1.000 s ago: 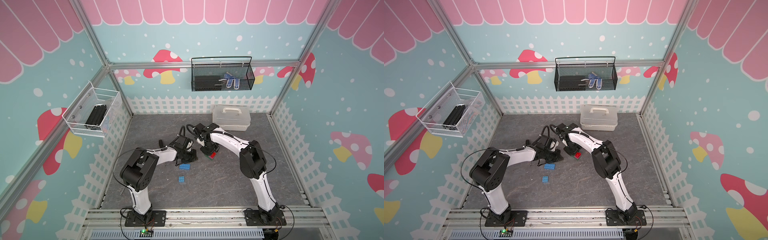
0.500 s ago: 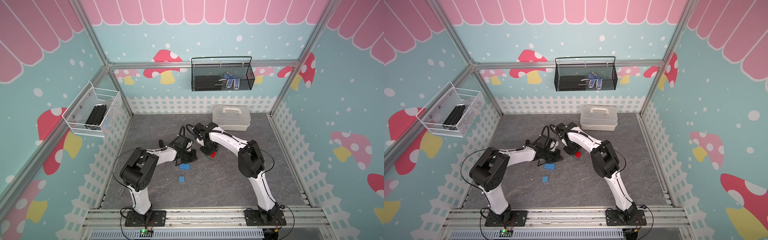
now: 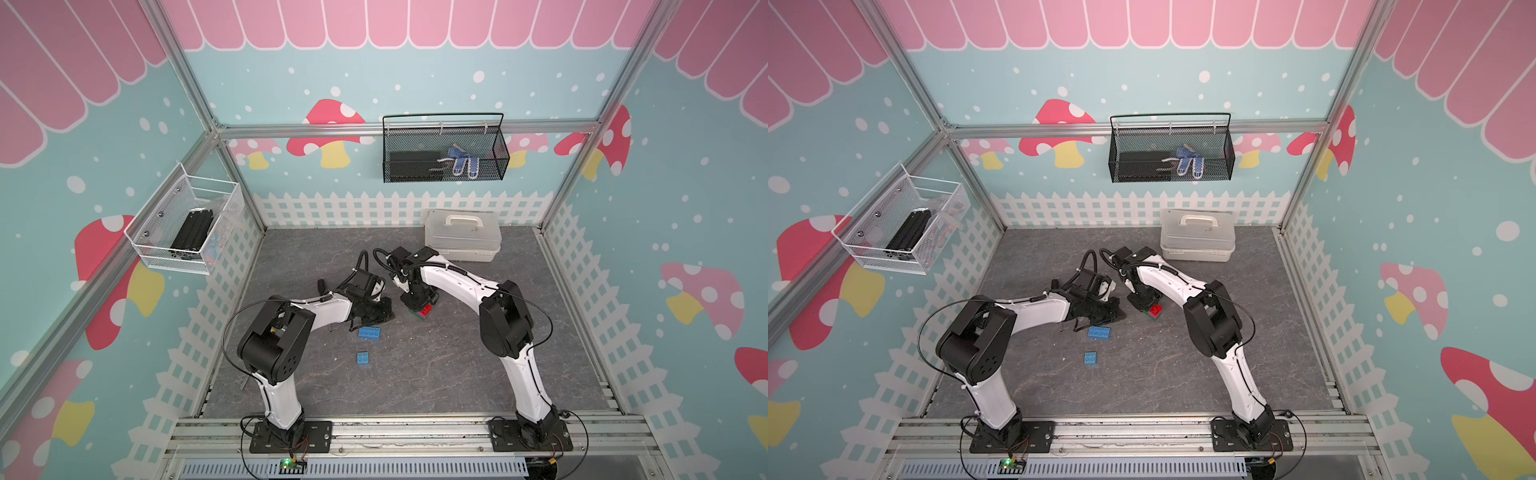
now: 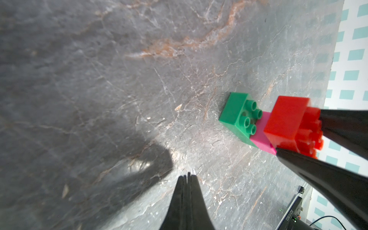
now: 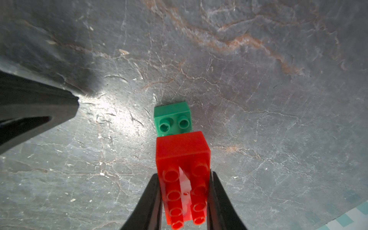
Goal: Assemble the number 5 with lego
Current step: Assemble the lego brick with the lego brick.
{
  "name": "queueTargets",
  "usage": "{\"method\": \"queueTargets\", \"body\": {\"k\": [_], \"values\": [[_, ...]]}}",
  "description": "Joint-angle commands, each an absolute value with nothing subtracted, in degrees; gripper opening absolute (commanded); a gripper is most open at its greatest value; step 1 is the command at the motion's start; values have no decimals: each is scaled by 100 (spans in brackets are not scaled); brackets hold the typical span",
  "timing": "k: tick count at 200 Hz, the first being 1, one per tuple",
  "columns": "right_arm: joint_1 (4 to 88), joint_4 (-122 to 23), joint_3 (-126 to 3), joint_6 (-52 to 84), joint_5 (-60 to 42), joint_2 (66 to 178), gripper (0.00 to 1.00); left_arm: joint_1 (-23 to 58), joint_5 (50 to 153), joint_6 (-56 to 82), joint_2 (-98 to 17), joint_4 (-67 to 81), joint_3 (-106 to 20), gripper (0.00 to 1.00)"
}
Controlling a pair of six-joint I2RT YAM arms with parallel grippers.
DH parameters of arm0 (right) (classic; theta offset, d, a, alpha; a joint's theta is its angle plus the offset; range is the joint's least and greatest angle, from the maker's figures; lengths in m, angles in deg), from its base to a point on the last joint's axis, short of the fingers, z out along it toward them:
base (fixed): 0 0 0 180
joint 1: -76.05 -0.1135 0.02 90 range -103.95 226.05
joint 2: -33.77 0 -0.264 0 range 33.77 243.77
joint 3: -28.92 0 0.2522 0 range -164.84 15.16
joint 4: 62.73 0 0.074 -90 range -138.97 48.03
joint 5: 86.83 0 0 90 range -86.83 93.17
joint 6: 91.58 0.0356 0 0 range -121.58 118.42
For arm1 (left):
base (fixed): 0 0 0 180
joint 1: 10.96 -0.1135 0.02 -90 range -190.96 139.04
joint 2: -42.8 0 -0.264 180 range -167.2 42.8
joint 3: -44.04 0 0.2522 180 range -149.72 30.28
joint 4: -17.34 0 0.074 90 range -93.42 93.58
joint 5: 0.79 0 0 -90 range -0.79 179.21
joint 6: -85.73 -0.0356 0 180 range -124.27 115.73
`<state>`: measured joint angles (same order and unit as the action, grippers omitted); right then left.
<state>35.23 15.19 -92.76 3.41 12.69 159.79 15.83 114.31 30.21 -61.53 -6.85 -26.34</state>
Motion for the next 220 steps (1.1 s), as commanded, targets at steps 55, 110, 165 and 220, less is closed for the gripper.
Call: {"method": "queueTargets", "body": {"k": [55,110,165,220], "values": [[3435,766,-8553,343,182,16822,0,1542,11457,2992,-6025,-636,-2562,0],[3429,1343,-8964,166,169,17160,0,1535,11442,2992,-6016,-631,-2562,0],[3430,1184,-8855,443,317,17119,0,1524,11458,3001,-5990,-635,-2544,0],[3428,1364,-8930,403,366,16785,37,1515,11460,3027,-5919,-644,-2548,0]]}}
